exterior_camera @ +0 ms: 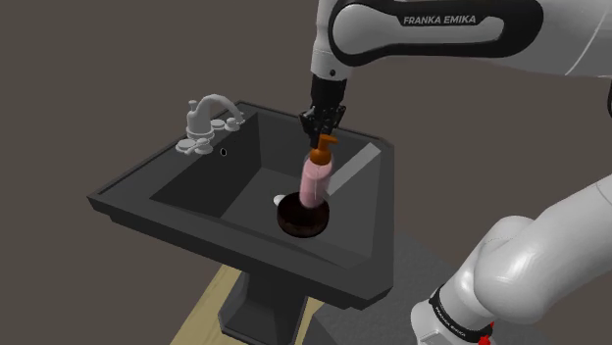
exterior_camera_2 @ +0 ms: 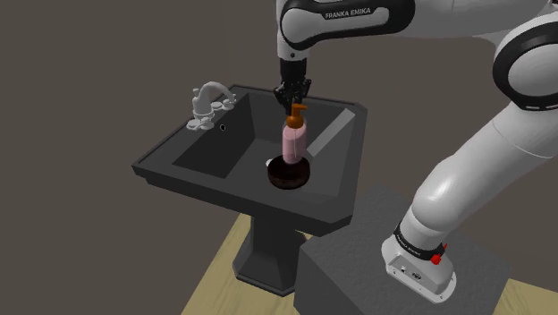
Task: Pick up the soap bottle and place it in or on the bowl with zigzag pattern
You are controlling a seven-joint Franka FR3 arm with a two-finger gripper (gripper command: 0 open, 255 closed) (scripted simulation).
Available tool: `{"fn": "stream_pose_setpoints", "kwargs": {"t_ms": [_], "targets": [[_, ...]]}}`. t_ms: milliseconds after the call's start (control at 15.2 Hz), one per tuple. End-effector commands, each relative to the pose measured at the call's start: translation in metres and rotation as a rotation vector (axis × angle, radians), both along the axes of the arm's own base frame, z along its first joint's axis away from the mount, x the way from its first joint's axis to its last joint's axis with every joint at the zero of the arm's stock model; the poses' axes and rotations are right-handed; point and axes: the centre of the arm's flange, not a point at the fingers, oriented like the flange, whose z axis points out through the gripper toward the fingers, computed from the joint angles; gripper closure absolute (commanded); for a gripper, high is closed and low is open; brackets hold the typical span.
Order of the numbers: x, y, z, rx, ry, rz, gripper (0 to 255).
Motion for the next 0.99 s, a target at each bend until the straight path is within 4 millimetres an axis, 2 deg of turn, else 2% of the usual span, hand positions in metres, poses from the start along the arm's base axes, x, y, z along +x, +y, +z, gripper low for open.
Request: {"fn": "stream_pose_setpoints", "kwargs": {"t_ms": [0, 792, 924], "targets": [[0.000, -0.001, -0.010, 0.000, -0.001, 0.000, 255], [0.000, -0.001, -0.075, 0.000, -0.001, 0.000, 255], [0.000, -0.001, -0.075, 0.000, -0.001, 0.000, 255]]}}
